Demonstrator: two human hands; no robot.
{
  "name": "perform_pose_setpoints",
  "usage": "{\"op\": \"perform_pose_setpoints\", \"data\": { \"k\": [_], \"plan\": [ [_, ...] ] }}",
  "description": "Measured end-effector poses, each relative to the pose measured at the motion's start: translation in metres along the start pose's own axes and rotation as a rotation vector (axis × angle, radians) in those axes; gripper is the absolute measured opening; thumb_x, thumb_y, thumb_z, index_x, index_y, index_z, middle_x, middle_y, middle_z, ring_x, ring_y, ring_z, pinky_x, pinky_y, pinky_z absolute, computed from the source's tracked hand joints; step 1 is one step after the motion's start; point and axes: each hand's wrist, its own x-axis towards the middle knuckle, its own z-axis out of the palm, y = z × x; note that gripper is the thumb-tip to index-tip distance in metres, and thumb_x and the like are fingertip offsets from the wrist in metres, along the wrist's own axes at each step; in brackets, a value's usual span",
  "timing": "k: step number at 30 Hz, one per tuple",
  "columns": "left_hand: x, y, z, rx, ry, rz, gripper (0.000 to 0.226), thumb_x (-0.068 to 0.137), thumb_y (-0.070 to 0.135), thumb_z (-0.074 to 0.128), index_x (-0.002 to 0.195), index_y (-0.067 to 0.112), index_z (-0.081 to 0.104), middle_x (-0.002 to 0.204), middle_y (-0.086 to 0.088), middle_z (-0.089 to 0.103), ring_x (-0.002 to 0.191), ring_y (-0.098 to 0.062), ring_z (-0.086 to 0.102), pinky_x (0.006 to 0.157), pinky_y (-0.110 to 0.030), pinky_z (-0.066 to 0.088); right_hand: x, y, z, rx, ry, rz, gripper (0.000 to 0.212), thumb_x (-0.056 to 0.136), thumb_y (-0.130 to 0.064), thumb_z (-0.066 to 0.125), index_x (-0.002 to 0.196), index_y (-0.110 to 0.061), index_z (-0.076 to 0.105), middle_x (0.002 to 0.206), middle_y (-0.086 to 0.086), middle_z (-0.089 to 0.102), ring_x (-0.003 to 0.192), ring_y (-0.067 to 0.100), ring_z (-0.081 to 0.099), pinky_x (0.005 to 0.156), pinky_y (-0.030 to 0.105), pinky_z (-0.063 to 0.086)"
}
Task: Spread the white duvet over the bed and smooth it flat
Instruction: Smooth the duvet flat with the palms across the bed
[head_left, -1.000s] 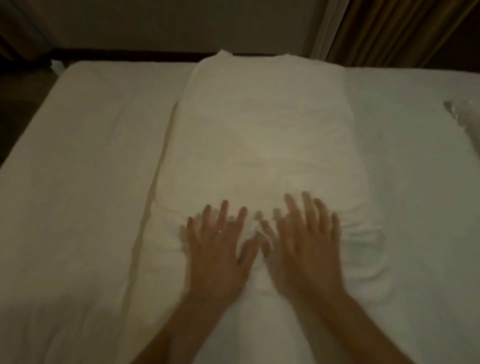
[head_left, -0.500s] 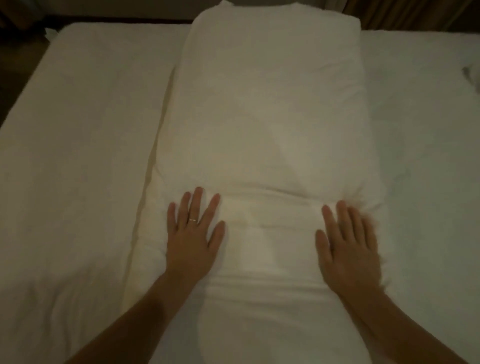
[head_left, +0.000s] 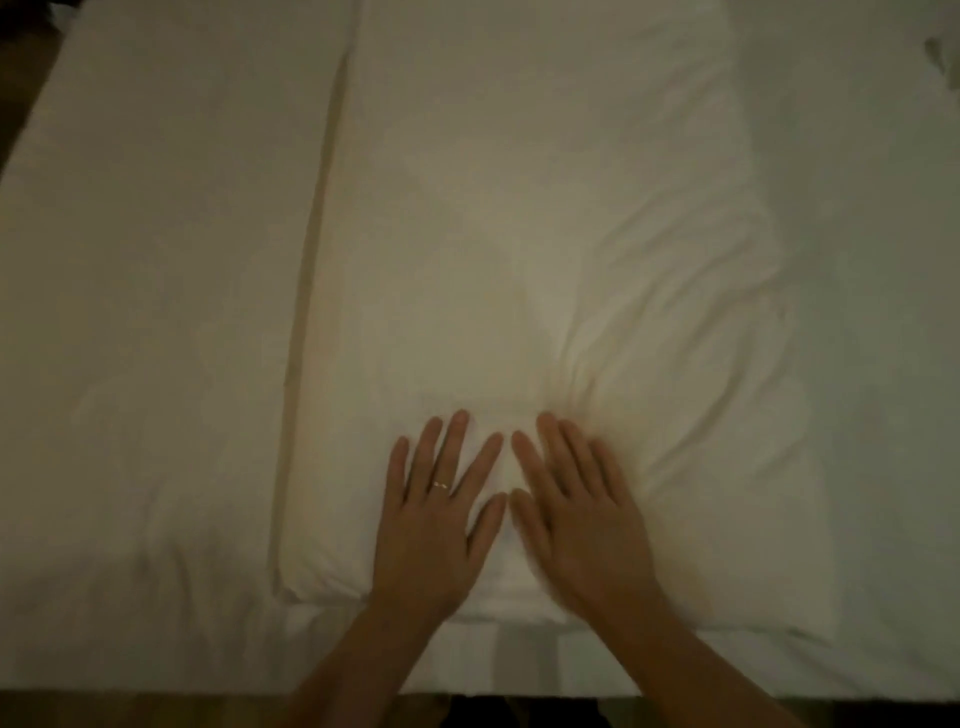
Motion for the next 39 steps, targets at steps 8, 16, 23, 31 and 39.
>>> {"op": "perform_pose_setpoints", "data": {
  "k": [8, 16, 23, 31, 39],
  "plan": [
    [-0.040, -0.073, -0.001, 0.051, -0.057, -0.160, 0.057, 0.100, 0.049, 0.024, 0.155, 0.032, 0.020, 0.164, -0.001, 0.010, 0.150, -0.025, 0.011, 0.116, -0.058, 0.016, -0.055, 0.101, -0.013, -0.144, -0.030, 0.200, 0.058, 0.102, -0.044, 0.021, 0.155, -0.021, 0.023, 0.162, 0.008, 0.014, 0.151, 0.022, 0.007, 0.123, 0.044, 0.008],
    [0.017, 0.020, -0.043, -0.100, 0.082, -0.039, 0.055, 0.100, 0.033, 0.030, 0.153, 0.019, 0.031, 0.160, -0.005, 0.025, 0.148, -0.025, 0.021, 0.118, -0.051, 0.018, 0.010, -0.017, -0.043, 0.050, 0.154, 0.047, 0.051, 0.101, -0.038, 0.032, 0.149, -0.021, 0.040, 0.158, 0.008, 0.030, 0.147, 0.029, 0.025, 0.118, 0.053, 0.016],
    [0.021, -0.040, -0.002, -0.011, 0.086, -0.015, 0.057, 0.101, 0.043, 0.037, 0.153, 0.020, 0.030, 0.162, -0.007, 0.019, 0.149, -0.026, 0.018, 0.118, -0.050, 0.021, -0.002, 0.099, -0.032, -0.153, 0.017, 0.136, 0.061, 0.101, -0.053, 0.026, 0.155, -0.024, 0.026, 0.162, 0.007, 0.018, 0.151, 0.022, 0.011, 0.122, 0.045, 0.011],
    [0.068, 0.030, -0.045, -0.095, 0.131, -0.007, 0.055, 0.098, 0.044, 0.037, 0.150, 0.025, 0.038, 0.159, -0.006, 0.029, 0.146, -0.032, 0.026, 0.114, -0.056, 0.023, 0.035, 0.101, -0.073, 0.038, 0.157, 0.294, 0.067, 0.099, -0.058, 0.018, 0.155, -0.021, 0.023, 0.163, 0.004, 0.013, 0.151, 0.020, 0.005, 0.122, 0.044, 0.004],
    [0.155, 0.038, 0.011, 0.002, 0.094, -0.065, 0.060, 0.100, 0.057, 0.026, 0.155, 0.030, 0.023, 0.164, -0.005, 0.012, 0.151, -0.027, 0.008, 0.120, -0.051, 0.011, 0.072, 0.160, -0.025, -0.046, 0.045, 0.470, 0.066, 0.095, -0.063, 0.002, 0.156, -0.036, 0.005, 0.164, -0.001, 0.000, 0.151, 0.021, -0.002, 0.122, 0.043, -0.003]
  ]
}}
